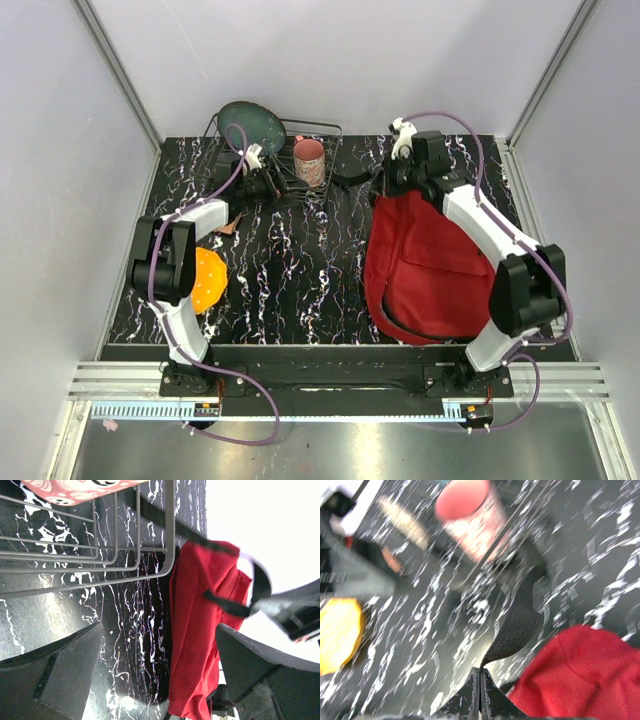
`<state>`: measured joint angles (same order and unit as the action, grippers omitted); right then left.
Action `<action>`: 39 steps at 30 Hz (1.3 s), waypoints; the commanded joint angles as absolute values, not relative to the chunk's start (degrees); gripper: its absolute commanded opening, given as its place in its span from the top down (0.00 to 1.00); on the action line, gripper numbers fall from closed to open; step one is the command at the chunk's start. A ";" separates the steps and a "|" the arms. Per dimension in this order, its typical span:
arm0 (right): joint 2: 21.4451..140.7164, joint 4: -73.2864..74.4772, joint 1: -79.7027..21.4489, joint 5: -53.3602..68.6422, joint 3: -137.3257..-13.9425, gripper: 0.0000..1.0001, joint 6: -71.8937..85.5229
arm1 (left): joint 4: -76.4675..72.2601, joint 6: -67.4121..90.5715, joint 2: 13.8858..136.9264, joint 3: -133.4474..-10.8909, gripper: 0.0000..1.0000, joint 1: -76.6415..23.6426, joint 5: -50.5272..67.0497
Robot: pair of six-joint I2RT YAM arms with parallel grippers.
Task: Pack the student bag
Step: Adjust the student bag at the center of the board.
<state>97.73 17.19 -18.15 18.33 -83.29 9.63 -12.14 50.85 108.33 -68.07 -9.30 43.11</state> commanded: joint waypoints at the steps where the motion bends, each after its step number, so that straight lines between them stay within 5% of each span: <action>1: 86.59 14.08 -19.60 37.93 -72.97 1.00 9.49 | -14.68 49.58 102.23 -66.71 0.02 -8.79 43.86; 5: 81.57 15.79 -22.05 47.10 -67.76 0.98 8.62 | -12.67 48.17 99.50 -65.22 0.02 -8.88 43.68; 9: 84.81 22.15 -28.11 40.55 -69.78 0.95 5.45 | -10.99 46.41 95.55 -62.15 0.01 -8.88 42.37; 14: 87.37 22.50 -31.03 34.20 -68.48 0.48 9.31 | -6.35 43.51 87.46 -57.84 0.01 -9.58 40.61; 18: 75.79 19.34 -31.03 10.75 -61.54 0.22 19.72 | -0.27 39.21 80.01 -55.38 0.01 -11.42 37.89; 20: 66.21 18.64 -31.03 3.37 -57.25 0.20 23.62 | 1.65 38.85 77.71 -53.10 0.01 -13.26 36.48; 21: 62.96 18.46 -30.85 -3.01 -55.56 0.03 27.47 | 1.93 38.33 75.78 -52.48 0.01 -14.05 35.08; 30: 42.90 44.89 -30.94 -37.24 -52.82 0.00 53.50 | -2.71 48.48 81.01 -48.70 0.01 -33.38 25.32; 39: 32.88 48.86 -30.85 -35.69 -49.57 0.00 57.48 | -21.43 59.58 95.16 -47.54 0.01 -44.99 24.69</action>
<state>36.56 46.02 -30.96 -32.42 -49.87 52.97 -8.54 53.06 90.61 -46.74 -43.44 26.17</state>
